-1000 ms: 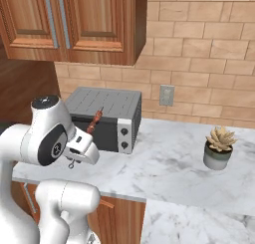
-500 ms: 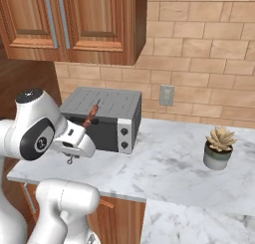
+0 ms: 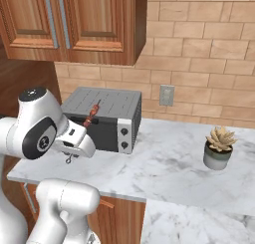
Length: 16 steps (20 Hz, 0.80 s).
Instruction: Store the kebab skewer in the freezer for long-term storage. Close the freezer door after placing the cooked food.
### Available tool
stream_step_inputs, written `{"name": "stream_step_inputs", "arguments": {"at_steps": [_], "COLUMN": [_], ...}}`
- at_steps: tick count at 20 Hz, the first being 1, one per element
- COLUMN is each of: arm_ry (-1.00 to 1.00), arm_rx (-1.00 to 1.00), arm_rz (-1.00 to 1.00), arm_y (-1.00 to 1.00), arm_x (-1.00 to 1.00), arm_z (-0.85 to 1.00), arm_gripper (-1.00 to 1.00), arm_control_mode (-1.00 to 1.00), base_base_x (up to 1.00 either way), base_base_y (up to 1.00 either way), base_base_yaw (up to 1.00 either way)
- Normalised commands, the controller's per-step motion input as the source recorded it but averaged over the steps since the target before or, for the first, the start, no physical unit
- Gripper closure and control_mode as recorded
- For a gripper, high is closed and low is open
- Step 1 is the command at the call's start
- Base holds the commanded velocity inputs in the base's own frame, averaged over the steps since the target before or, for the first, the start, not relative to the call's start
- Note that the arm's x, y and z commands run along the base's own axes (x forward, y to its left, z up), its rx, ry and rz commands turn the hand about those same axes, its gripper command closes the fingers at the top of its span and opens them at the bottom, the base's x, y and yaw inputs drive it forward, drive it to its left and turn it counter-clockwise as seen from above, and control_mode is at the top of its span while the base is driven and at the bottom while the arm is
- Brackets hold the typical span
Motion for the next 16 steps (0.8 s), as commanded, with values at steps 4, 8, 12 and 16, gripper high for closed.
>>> {"name": "stream_step_inputs", "arguments": {"at_steps": [4, 8, 12, 16], "arm_ry": [0.0, 0.0, 0.0, 0.0], "arm_rx": [0.0, 0.0, 0.0, 0.0], "arm_rz": [0.0, 0.0, 0.0, 0.0], "arm_y": [0.0, 0.0, 0.0, 0.0], "arm_x": [0.0, -0.12, -0.08, 0.0], "arm_z": [0.0, 0.0, 0.0, 0.0], "arm_gripper": [1.0, 1.0, 1.0, 1.0], "arm_control_mode": [-1.0, -1.0, 1.0, 1.0], "base_base_x": [0.0, 0.0, -0.32, -0.66], "base_base_y": [0.0, 0.0, 0.0, 0.0], "base_base_yaw": [0.0, 0.0, 0.0, 0.0]}}
